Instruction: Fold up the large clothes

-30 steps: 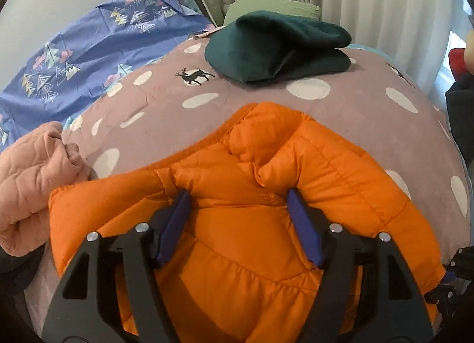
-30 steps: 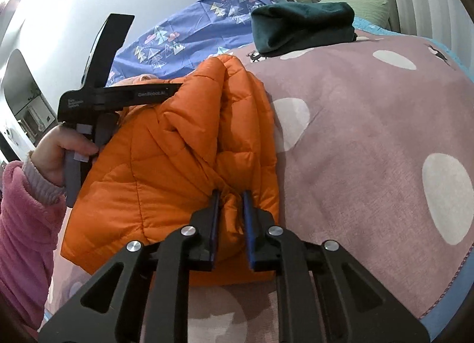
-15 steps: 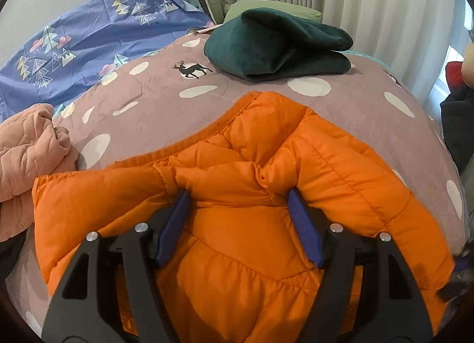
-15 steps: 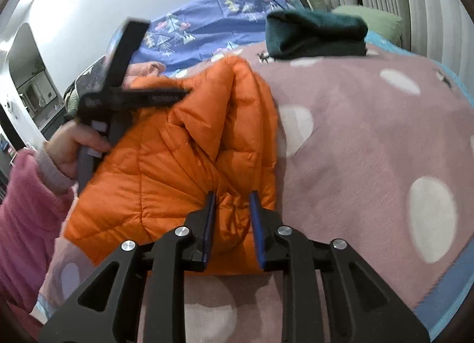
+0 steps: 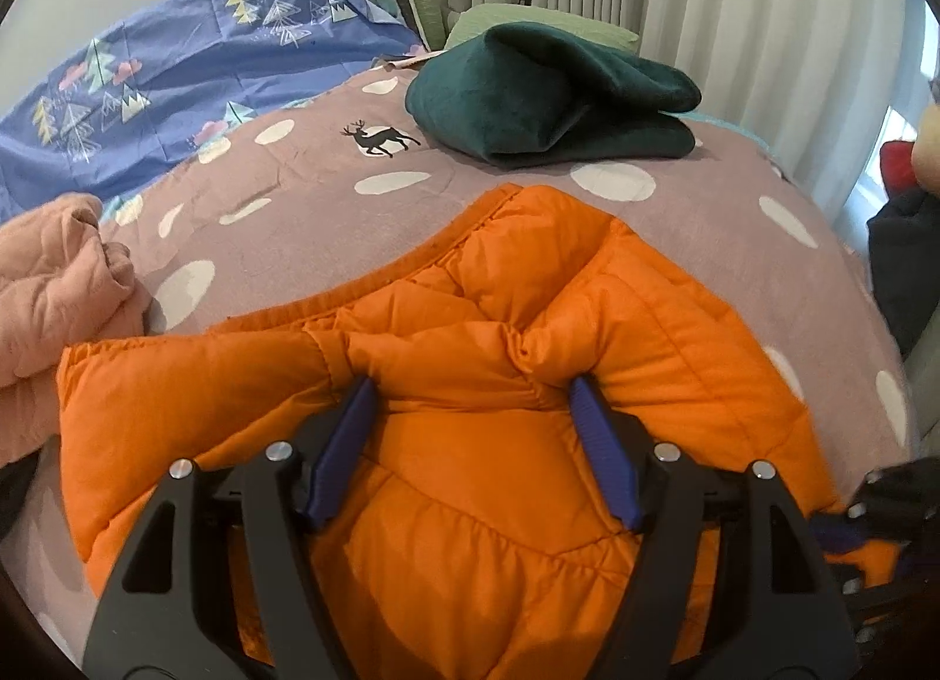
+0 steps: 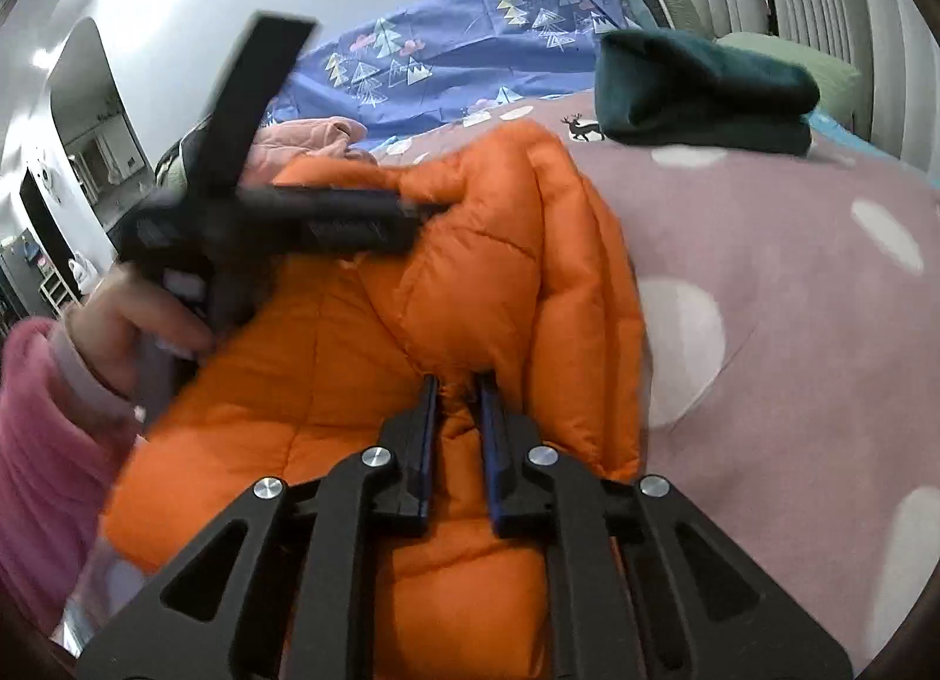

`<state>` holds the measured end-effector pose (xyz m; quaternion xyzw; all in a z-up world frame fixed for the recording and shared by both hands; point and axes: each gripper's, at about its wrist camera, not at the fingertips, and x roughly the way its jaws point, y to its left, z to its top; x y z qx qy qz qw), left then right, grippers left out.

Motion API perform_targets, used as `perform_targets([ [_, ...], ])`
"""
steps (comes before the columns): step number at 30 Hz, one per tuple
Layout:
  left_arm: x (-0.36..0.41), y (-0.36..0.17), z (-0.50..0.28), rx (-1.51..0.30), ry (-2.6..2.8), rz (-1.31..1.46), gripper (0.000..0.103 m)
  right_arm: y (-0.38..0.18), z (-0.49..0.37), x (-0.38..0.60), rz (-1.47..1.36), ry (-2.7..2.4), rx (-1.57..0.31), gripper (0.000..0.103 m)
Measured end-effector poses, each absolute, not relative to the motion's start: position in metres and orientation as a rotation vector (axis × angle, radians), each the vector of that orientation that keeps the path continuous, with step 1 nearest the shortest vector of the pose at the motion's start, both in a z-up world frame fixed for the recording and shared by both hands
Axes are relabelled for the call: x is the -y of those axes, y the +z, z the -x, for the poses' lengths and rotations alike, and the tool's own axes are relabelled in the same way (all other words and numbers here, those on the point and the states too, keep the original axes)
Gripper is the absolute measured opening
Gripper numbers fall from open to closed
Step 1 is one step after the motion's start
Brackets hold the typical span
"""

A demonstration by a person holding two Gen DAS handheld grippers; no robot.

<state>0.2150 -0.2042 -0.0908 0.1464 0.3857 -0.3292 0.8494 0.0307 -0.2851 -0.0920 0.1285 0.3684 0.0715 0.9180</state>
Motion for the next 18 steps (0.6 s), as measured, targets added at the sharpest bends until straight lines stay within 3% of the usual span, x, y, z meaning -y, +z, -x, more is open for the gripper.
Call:
perform_targets([
  [11, 0.186, -0.074, -0.209, -0.793, -0.706, -0.243, 0.069, -0.093, -0.028, 0.274, -0.189, 0.108, -0.762, 0.012],
  [13, 0.169, -0.058, -0.208, -0.777, -0.692, -0.188, 0.056, -0.094, -0.028, 0.276, -0.200, 0.111, -0.762, 0.012],
  [16, 0.138, -0.038, -0.215, -0.724, -0.612, -0.148, 0.048, -0.096, -0.029, 0.282, -0.231, 0.128, -0.764, 0.012],
  [18, 0.128, -0.053, -0.229, -0.775, -0.549, -0.200, 0.040, -0.095, -0.030, 0.281, -0.228, 0.128, -0.761, 0.012],
])
